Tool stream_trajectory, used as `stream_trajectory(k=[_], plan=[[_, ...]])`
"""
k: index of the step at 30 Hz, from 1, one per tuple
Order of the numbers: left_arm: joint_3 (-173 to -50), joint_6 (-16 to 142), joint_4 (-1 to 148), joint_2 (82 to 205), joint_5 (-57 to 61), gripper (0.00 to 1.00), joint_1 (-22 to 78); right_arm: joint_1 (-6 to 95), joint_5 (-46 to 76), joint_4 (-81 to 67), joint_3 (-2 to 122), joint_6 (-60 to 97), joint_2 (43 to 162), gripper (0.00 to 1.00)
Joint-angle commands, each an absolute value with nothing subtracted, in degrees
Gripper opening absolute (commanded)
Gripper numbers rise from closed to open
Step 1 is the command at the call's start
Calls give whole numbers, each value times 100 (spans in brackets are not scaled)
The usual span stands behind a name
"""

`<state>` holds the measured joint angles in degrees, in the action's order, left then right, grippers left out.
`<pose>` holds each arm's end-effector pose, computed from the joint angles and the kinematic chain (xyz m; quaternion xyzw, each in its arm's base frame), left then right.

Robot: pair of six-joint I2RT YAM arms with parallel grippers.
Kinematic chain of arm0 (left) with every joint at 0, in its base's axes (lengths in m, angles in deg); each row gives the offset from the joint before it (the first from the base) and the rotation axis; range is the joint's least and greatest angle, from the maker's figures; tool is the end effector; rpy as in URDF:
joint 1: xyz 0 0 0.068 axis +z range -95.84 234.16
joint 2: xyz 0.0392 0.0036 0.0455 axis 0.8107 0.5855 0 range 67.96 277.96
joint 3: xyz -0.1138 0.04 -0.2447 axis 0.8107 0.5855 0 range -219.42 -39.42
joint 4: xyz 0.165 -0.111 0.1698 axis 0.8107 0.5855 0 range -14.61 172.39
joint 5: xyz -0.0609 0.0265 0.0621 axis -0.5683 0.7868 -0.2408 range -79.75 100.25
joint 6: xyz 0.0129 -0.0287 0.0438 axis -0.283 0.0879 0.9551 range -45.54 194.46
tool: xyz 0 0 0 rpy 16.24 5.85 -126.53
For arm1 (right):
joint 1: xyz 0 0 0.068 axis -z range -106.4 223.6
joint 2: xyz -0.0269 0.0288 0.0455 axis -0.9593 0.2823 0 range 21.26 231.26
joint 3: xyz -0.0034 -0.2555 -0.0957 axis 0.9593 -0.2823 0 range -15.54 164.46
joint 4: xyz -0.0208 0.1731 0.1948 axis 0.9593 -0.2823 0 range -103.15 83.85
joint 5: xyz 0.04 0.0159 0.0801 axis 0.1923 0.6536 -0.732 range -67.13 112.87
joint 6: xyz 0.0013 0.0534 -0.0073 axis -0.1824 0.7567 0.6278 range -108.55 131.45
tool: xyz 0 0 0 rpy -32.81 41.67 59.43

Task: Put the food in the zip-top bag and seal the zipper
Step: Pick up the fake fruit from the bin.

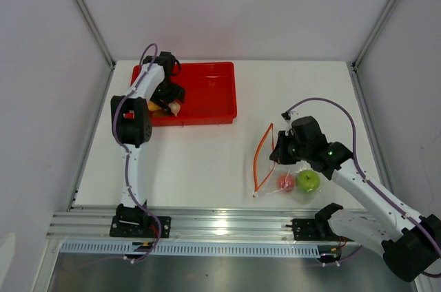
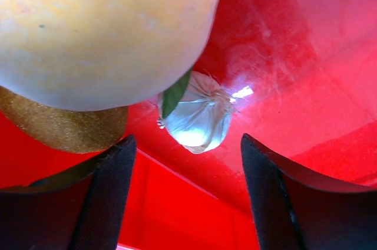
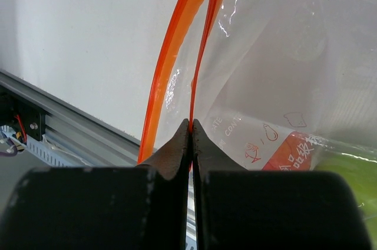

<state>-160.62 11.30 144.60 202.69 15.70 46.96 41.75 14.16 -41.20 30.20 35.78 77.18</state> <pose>0.4687 -0.0558 0.1934 -0.4703 0.8789 0.0023 0.0790 0.1677 0.1105 0.2705 -0.0893 0.9181 0.2407 0.3019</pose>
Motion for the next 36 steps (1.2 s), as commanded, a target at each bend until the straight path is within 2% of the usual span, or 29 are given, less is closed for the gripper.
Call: stream_trajectory(k=[1, 3, 8, 13, 20, 22, 28, 30, 36], plan=[[-16299, 951, 14641, 20331, 1675, 69, 4739, 4205, 1338, -3894, 2955, 3500, 7645, 0], [-16308, 933, 14667, 20348, 1711, 65, 4757, 4214, 1329, -3885, 2955, 3491, 7654, 0], [-16352, 933, 14711, 20357, 1728, 63, 4783, 4223, 1311, -3823, 2946, 3491, 7663, 0], [-16361, 968, 14703, 20383, 1799, 51, 4801, 4249, 1285, -3779, 2946, 3465, 7698, 0], [-16343, 1003, 14685, 20383, 1807, 48, 4801, 4258, 1267, -3753, 2946, 3465, 7724, 0], [-16343, 1056, 14685, 20401, 1816, 44, 4801, 4258, 1267, -3753, 2937, 3465, 7725, 0], [-16212, 1196, 14606, 20296, 1869, 44, 4801, 4267, 1258, -3744, 2911, 3474, 7742, 0], [-16159, 1249, 14510, 20217, 1913, 36, 4801, 4258, 1258, -3744, 2911, 3483, 7742, 0], [-16106, 1320, 14527, 20120, 2080, 29, 4801, 4258, 1258, -3735, 2911, 3509, 7742, 0]])
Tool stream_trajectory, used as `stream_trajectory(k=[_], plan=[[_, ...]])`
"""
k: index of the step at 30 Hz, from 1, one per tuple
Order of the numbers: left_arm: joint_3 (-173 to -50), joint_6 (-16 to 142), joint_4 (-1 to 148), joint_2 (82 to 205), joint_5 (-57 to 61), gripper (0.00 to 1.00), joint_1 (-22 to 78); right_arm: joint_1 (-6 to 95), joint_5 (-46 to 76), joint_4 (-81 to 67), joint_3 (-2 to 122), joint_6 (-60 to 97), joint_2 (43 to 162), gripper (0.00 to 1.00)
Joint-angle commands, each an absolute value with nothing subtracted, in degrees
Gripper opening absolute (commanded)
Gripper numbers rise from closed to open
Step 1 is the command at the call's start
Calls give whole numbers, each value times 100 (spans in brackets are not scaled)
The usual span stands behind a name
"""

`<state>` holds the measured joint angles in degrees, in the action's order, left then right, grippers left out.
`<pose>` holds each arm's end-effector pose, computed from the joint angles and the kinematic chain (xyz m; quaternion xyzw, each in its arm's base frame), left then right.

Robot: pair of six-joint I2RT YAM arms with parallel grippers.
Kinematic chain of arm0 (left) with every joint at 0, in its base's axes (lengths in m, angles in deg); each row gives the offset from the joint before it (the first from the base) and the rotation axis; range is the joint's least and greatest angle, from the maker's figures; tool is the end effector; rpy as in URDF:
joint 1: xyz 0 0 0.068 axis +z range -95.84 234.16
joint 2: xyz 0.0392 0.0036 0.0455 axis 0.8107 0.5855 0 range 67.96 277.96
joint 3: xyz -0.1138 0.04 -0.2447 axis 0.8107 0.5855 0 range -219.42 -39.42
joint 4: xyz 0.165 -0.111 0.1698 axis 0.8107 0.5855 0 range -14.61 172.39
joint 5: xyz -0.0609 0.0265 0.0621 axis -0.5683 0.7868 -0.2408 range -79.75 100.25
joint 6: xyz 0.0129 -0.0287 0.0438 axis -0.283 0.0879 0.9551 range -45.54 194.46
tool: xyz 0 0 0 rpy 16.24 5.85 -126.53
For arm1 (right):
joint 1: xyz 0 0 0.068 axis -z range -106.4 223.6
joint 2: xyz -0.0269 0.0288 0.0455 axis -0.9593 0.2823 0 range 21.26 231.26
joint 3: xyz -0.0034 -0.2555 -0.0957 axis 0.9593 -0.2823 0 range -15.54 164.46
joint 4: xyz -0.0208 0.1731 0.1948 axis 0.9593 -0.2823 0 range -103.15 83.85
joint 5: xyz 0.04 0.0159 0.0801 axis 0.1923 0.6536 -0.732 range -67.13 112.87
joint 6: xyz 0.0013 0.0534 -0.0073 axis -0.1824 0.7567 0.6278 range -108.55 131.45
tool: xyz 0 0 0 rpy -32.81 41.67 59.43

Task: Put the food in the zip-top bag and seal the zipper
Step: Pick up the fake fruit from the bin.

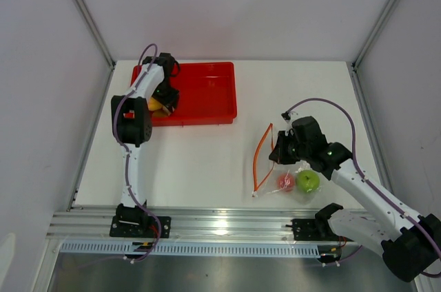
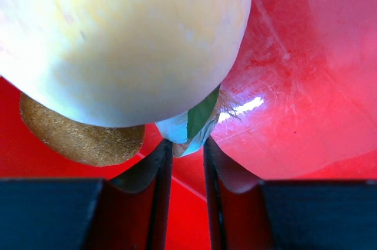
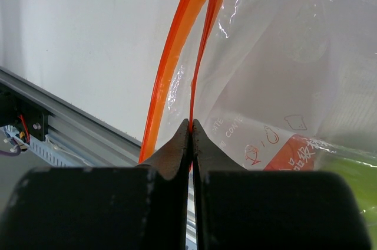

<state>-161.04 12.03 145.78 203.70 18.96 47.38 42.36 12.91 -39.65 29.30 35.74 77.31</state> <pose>0.4692 -0.0504 0.1874 -0.4681 0.8791 0.0353 0.0824 0.1696 0.1101 0.2671 -0.0891 0.9157 0.2495 0.3021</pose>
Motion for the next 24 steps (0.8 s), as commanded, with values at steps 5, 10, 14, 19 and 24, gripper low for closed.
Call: stream_trajectory(k=[5, 10, 14, 19, 24], plan=[[-16088, 1399, 14562, 20032, 2150, 20, 4775, 4249, 1258, -3727, 2902, 3509, 7742, 0], [-15974, 1452, 14615, 19857, 2291, 17, 4713, 4249, 1250, -3709, 2893, 3527, 7768, 0], [-15781, 1443, 14632, 19602, 2414, 17, 4626, 4258, 1223, -3683, 2867, 3535, 7786, 0], [-15631, 1434, 14685, 19426, 2528, 17, 4537, 4249, 1214, -3674, 2867, 3544, 7786, 0], [-15631, 1443, 14773, 19294, 2581, 16, 4458, 4240, 1206, -3682, 2884, 3535, 7786, 0]])
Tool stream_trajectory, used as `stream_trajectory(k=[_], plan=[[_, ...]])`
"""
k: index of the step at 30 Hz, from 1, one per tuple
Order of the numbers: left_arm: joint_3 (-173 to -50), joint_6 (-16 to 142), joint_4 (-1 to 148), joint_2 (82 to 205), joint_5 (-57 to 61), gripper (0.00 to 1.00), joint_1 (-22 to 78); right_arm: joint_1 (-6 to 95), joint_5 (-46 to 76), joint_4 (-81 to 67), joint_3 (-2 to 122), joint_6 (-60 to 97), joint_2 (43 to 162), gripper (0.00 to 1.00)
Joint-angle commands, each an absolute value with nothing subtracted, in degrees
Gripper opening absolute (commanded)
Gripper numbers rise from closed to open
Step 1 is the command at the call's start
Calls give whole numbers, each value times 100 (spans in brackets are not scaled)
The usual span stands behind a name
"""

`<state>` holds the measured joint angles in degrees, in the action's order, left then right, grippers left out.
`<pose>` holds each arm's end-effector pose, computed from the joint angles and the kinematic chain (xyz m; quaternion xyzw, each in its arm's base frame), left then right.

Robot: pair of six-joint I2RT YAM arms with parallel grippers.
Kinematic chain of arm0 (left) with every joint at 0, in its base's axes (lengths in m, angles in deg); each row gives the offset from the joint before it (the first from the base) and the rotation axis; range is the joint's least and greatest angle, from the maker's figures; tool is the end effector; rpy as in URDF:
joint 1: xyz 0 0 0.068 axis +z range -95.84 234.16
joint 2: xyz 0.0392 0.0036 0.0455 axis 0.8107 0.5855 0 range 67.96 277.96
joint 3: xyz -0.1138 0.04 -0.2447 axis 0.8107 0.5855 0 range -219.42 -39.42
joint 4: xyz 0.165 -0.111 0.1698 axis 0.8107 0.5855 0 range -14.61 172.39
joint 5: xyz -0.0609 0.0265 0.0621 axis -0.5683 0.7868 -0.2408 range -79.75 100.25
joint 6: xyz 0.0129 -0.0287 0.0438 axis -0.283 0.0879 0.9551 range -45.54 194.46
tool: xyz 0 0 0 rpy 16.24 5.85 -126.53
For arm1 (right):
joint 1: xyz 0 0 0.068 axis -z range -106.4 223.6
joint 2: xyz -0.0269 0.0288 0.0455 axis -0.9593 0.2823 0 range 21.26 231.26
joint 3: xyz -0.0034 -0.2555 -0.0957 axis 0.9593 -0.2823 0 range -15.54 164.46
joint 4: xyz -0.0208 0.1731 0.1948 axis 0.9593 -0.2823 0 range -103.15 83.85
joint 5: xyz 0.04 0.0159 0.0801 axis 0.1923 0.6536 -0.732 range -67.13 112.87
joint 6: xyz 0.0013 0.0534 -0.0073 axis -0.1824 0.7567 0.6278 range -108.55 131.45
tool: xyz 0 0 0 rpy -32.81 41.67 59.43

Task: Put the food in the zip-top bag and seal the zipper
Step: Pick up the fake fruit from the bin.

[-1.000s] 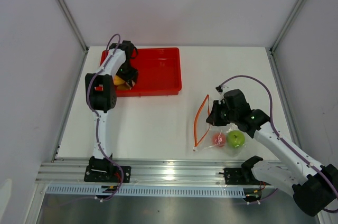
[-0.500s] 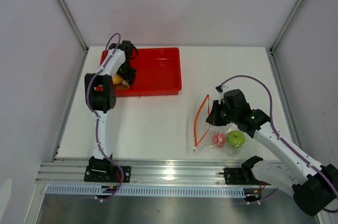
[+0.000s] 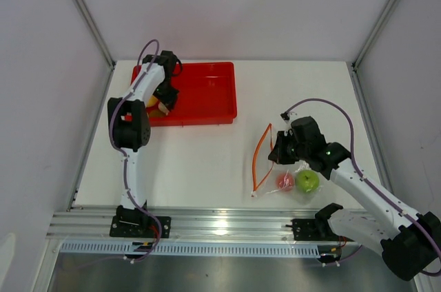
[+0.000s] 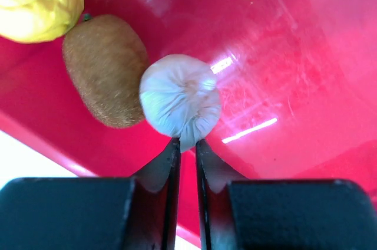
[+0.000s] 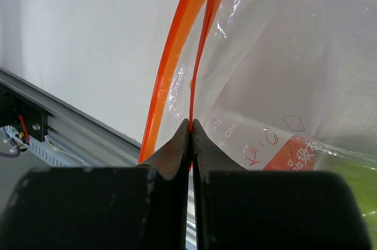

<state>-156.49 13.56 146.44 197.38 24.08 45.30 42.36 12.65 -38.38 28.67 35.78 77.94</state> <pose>0.4483 -0.0613 0.2157 -0.4410 0.8876 0.0659 0.1156 0.1717 0.1116 0.2632 -0.0896 0.9155 0.2515 0.3010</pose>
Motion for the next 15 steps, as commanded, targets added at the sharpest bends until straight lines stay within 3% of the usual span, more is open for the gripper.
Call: stream_trajectory(k=[1, 15], plan=[[-15631, 1443, 14790, 19276, 2581, 15, 4450, 4249, 1206, -3691, 2885, 3535, 7777, 0], [-15263, 1461, 14984, 18512, 2756, 12, 4142, 4249, 1162, -3674, 2964, 3597, 7760, 0]])
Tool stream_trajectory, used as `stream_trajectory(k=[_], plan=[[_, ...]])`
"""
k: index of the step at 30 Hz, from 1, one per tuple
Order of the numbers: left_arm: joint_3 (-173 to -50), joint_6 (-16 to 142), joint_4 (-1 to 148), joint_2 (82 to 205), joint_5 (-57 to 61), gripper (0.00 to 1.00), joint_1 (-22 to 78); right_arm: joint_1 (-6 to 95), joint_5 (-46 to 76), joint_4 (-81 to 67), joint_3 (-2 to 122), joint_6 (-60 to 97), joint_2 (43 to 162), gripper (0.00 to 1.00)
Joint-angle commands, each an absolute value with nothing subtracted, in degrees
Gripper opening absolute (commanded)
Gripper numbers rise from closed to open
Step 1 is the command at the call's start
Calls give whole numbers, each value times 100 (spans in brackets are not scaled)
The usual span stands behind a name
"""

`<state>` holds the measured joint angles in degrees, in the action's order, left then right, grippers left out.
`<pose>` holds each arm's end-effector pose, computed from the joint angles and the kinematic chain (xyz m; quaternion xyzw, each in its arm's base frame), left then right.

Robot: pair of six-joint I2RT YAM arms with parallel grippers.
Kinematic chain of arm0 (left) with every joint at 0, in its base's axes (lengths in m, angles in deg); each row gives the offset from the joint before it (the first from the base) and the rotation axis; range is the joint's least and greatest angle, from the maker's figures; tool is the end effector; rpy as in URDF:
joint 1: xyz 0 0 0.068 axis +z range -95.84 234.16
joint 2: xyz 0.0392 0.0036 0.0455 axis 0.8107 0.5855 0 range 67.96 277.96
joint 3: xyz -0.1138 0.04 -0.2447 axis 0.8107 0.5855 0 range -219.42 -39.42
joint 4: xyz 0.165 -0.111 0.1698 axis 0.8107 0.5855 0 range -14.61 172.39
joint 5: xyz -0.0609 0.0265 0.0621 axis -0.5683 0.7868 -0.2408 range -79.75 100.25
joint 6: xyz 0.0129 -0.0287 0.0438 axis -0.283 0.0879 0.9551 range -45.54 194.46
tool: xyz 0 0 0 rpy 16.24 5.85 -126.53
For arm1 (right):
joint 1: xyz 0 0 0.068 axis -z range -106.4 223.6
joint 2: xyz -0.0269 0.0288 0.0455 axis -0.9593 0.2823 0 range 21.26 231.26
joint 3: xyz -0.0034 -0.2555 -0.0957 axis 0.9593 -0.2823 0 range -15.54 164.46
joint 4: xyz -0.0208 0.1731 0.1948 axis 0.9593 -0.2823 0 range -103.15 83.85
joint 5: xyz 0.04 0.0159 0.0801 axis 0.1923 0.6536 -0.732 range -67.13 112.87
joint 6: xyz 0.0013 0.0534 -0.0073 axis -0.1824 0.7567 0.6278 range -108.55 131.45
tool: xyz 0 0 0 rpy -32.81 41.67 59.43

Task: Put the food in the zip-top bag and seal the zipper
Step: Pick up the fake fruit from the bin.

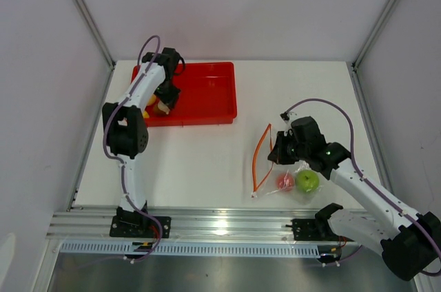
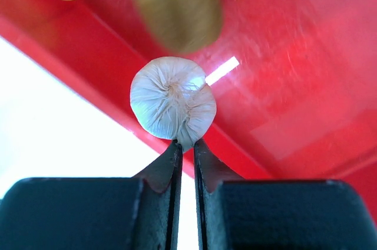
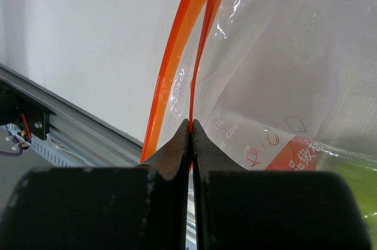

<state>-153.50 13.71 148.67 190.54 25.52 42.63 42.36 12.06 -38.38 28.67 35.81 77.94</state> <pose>0.4222 -0.0766 0.2518 -0.4203 0.8948 0.0651 0.1355 0.1715 0.1119 0.2632 -0.0913 0.9150 0.2557 0.2986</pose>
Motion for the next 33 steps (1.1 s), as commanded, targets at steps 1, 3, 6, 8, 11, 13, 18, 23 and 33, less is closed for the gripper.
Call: stream_trajectory(k=[1, 3, 6, 8, 11, 13, 18, 23, 33], plan=[[-15245, 1469, 14992, 18459, 2765, 12, 4116, 4249, 1162, -3674, 2964, 3588, 7760, 0], [-15131, 1469, 15036, 18301, 2765, 11, 4028, 4249, 1188, -3665, 2981, 3623, 7760, 0], [-15078, 1522, 15115, 18108, 2748, 10, 3870, 4249, 1205, -3656, 3043, 3658, 7777, 0], [-14938, 1531, 15168, 17950, 2765, 9, 3704, 4249, 1206, -3665, 3139, 3667, 7821, 0], [-14832, 1540, 15212, 17765, 2888, 9, 3431, 4249, 1206, -3656, 3209, 3693, 7891, 0], [-14717, 1549, 15247, 17580, 2932, 10, 3281, 4249, 1206, -3656, 3262, 3711, 7918, 0], [-14436, 1513, 15230, 17194, 2976, 11, 2763, 4249, 1197, -3630, 3280, 3764, 7953, 0], [-14374, 1452, 15326, 16886, 2941, 11, 2263, 4249, 1188, -3647, 3289, 3851, 7935, 0], [-14374, 1127, 15379, 16587, 2678, 10, 979, 4249, 1030, -3595, 3333, 4098, 7874, 0]])
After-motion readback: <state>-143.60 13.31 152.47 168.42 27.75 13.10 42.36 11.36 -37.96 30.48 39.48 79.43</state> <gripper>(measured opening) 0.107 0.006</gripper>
